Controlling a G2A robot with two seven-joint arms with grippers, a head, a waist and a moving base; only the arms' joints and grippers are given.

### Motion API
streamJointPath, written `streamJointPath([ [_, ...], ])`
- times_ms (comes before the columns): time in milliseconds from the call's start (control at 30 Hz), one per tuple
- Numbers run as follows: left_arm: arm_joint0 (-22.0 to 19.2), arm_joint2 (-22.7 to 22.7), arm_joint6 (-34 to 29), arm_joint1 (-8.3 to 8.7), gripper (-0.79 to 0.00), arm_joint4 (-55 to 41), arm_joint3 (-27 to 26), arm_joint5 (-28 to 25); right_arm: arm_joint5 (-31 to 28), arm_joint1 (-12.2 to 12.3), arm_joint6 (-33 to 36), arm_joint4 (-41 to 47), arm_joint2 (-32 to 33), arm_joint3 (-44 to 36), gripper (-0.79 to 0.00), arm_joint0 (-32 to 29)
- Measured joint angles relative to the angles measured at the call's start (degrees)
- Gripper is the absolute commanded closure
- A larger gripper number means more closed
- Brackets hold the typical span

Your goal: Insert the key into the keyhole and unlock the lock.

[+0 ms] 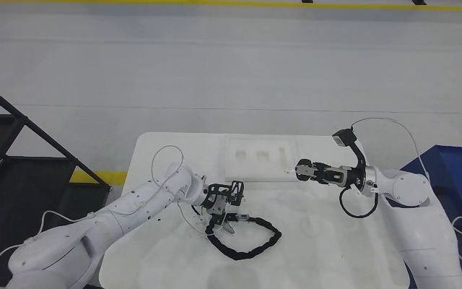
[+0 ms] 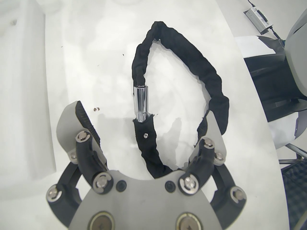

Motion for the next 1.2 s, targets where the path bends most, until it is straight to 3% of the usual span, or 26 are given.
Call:
streamJointPath([
  [667,1.2,-0.5,0.2,0.09,-0.785,0.7,-0.3,1.8,0.0,0.0,0.0,0.0,0.0,0.0,0.000,0.0],
  [767,2.2,-0.8,2.9,0.31,-0.785,5.0,-0.9,2.7,0.0,0.0,0.0,0.0,0.0,0.0,0.000,0.0],
  [967,4.7,-1.2,14.1,0.41,-0.785,13.8,0.6,7.5,0.0,0.0,0.0,0.0,0.0,0.0,0.000,0.0],
  [1200,5.0,0.3,24.0,-2.02,-0.785,20.0,5.8,8.0,0.0,0.0,0.0,0.0,0.0,0.0,0.000,0.0],
])
